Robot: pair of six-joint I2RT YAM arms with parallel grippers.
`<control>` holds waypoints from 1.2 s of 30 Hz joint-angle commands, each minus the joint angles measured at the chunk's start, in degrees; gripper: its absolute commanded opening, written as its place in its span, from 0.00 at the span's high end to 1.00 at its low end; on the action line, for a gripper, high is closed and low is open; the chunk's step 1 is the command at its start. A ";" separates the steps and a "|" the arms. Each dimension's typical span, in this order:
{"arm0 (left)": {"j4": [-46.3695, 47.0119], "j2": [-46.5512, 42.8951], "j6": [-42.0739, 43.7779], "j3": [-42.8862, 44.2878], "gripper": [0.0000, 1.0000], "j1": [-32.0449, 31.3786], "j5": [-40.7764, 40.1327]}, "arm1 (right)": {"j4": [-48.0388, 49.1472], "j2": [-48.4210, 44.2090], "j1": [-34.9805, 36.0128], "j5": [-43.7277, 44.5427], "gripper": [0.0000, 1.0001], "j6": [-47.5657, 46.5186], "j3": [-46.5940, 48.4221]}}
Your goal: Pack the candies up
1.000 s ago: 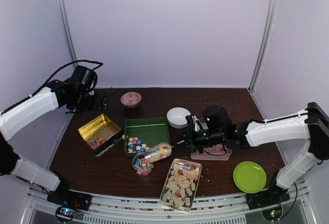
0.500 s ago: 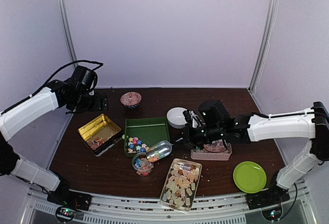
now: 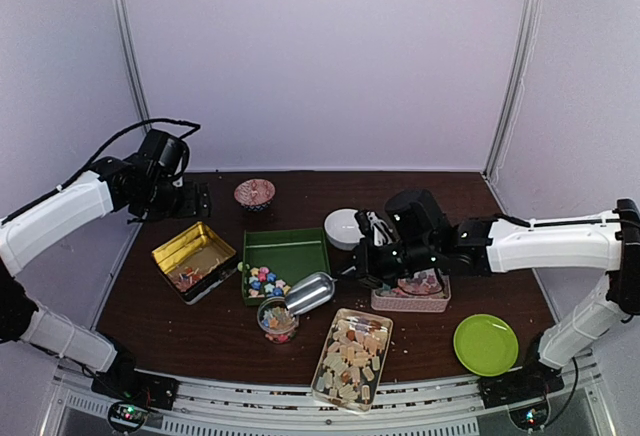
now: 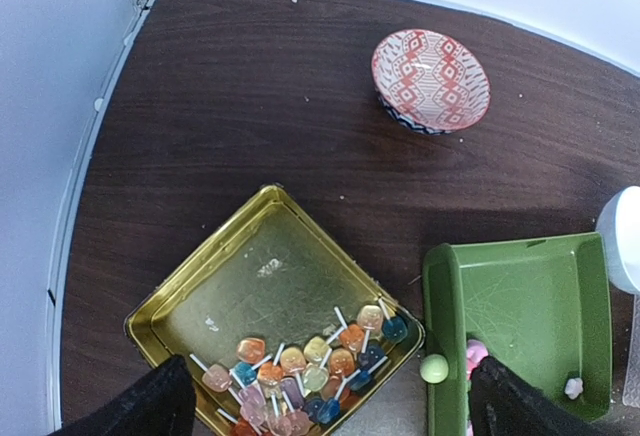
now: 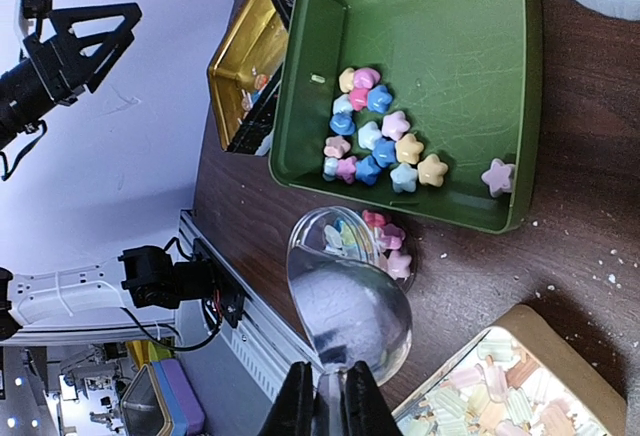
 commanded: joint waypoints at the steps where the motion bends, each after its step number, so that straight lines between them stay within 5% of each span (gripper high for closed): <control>1: 2.47 -3.91 -1.41 -1.91 0.02 0.50 -2.13 | 2.72 -4.85 -0.79 1.00 1.00 -0.26 1.31; 5: 12.31 -12.06 -0.03 -9.26 0.02 0.50 5.94 | 8.59 -9.85 -2.09 3.12 1.00 -2.29 -2.05; 10: 36.48 -22.14 -3.21 -21.44 0.02 0.01 27.92 | 18.19 -17.41 -2.42 2.39 1.00 -8.92 -7.70; 18: 50.74 -20.94 -0.63 -23.87 0.02 -11.44 42.66 | 21.73 -28.46 -2.24 1.55 1.00 -23.58 -14.29; 23: 55.17 -18.93 2.48 -22.07 0.02 -17.78 47.04 | 25.23 -33.19 -2.03 0.84 1.00 -26.02 -17.26; 36: 57.86 -9.80 1.44 -17.04 0.13 -20.72 51.42 | 33.92 -33.64 -1.74 -3.19 1.00 -22.34 -18.85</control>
